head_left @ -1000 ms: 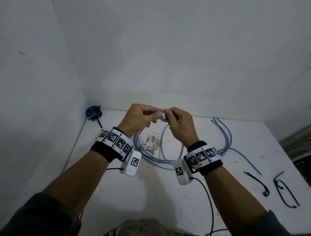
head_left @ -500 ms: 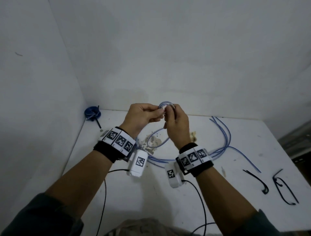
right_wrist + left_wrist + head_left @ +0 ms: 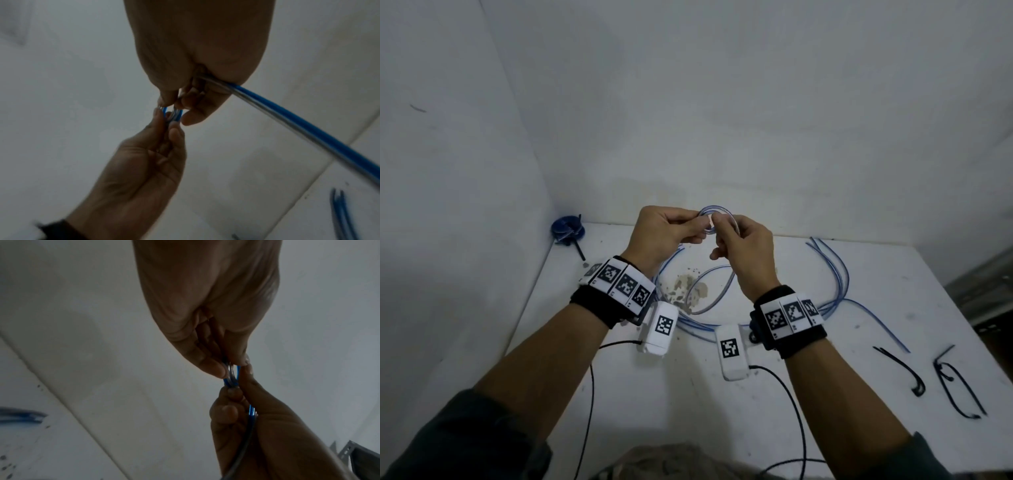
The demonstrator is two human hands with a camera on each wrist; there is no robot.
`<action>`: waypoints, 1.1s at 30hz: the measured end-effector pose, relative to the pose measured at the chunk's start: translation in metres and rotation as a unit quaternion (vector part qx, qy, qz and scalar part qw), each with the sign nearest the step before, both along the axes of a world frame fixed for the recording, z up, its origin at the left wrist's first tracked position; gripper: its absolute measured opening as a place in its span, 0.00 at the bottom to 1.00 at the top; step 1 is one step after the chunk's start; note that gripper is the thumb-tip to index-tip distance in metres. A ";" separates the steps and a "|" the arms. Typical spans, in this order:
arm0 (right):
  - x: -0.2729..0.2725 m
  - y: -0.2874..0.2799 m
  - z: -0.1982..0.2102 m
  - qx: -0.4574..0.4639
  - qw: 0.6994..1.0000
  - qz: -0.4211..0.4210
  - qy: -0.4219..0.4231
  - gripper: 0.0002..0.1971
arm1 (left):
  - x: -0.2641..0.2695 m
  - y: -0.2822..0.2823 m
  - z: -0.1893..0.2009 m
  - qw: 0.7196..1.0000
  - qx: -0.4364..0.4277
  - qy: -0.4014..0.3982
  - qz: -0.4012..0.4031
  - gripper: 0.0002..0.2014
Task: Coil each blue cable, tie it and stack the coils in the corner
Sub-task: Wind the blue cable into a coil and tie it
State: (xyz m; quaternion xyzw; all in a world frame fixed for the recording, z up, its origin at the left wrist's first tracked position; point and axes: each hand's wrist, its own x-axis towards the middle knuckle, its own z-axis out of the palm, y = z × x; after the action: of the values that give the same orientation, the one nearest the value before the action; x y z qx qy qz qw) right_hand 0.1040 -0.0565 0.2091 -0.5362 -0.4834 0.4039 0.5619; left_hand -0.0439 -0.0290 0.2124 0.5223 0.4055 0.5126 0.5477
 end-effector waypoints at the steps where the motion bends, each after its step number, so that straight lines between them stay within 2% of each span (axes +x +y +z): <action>1: -0.002 0.000 0.000 -0.009 1.000 -0.005 0.021 0.14 | 0.001 -0.001 -0.002 1.000 -0.005 -0.012 0.003 0.09; 5: -0.002 0.001 0.001 -0.033 0.998 -0.006 0.046 0.14 | 0.001 -0.003 -0.007 0.999 -0.027 -0.038 0.014 0.09; 9: 0.007 0.001 0.006 0.008 0.999 0.027 -0.022 0.10 | -0.001 -0.004 -0.006 0.998 -0.049 -0.040 -0.015 0.08; 11: 0.013 0.001 0.009 0.030 0.996 0.053 -0.066 0.07 | -0.006 -0.002 -0.004 0.998 -0.049 -0.010 -0.043 0.08; 13: 0.021 0.003 0.011 0.030 0.991 0.076 -0.103 0.06 | -0.011 0.002 -0.002 0.996 -0.027 0.053 -0.070 0.07; 15: 0.028 0.005 0.015 0.013 0.986 0.097 -0.138 0.06 | -0.014 0.004 0.002 0.989 0.002 0.111 -0.096 0.09; 17: 0.032 0.007 0.018 0.011 0.980 0.106 -0.167 0.08 | -0.013 0.005 0.005 0.986 0.022 0.129 -0.105 0.08; 19: 0.032 0.007 0.020 0.025 0.982 0.088 -0.166 0.09 | -0.009 0.006 0.007 0.991 0.027 0.109 -0.079 0.08; 22: 0.034 0.008 0.018 0.047 0.995 0.028 -0.089 0.10 | -0.003 0.004 0.006 0.997 0.019 0.061 -0.036 0.10; 25: 0.039 0.010 0.014 0.072 0.994 -0.024 -0.072 0.11 | 0.004 -0.002 0.004 0.998 0.016 0.061 -0.031 0.10; 28: 0.048 0.013 0.011 0.085 0.992 -0.059 -0.077 0.11 | 0.008 -0.002 0.002 0.996 0.010 0.090 -0.026 0.10; 33: 0.063 0.016 0.008 0.089 0.989 -0.059 -0.107 0.11 | 0.000 -0.002 0.002 0.971 0.063 0.224 -0.051 0.10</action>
State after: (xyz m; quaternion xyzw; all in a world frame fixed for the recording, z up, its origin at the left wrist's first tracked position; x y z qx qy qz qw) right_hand 0.1672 -0.0407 0.2175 -0.5517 -0.5422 0.2657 0.5753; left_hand -0.0438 -0.0313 0.2143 0.6776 0.4573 0.3782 0.4343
